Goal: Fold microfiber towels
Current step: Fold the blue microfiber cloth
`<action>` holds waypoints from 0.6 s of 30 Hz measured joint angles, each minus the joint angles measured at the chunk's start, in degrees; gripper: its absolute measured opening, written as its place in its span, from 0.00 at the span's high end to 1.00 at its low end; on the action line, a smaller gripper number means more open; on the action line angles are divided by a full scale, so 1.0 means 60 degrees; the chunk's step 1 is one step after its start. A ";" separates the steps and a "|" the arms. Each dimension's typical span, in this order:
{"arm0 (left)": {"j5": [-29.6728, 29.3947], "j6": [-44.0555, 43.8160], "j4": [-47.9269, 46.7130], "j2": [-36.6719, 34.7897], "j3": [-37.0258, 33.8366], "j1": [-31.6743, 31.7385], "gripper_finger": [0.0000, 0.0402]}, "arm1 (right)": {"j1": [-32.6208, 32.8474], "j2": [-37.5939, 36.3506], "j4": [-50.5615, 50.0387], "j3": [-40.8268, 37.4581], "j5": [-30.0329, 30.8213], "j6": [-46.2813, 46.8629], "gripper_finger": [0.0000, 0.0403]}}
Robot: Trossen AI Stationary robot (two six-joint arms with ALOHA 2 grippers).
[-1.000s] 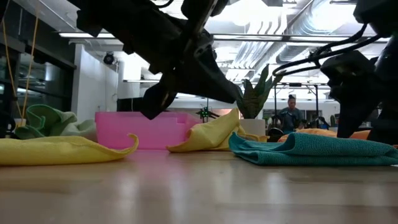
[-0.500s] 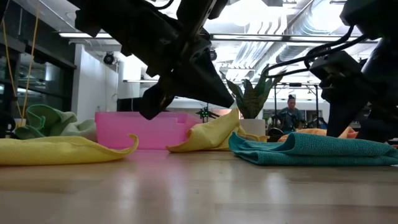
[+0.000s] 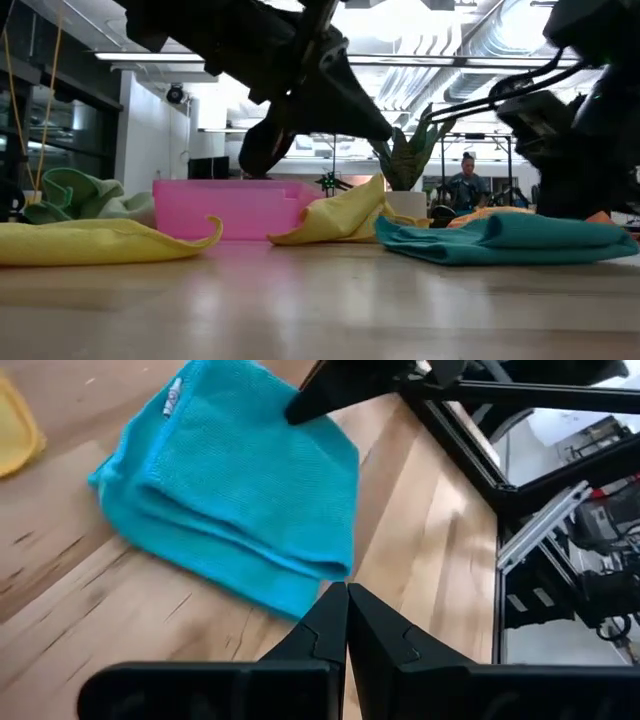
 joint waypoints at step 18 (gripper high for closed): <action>-0.0354 0.0374 0.0122 0.0007 -0.0007 0.0035 1.00 | 0.0365 -0.2866 -0.8264 0.2161 -0.0061 0.0260 1.00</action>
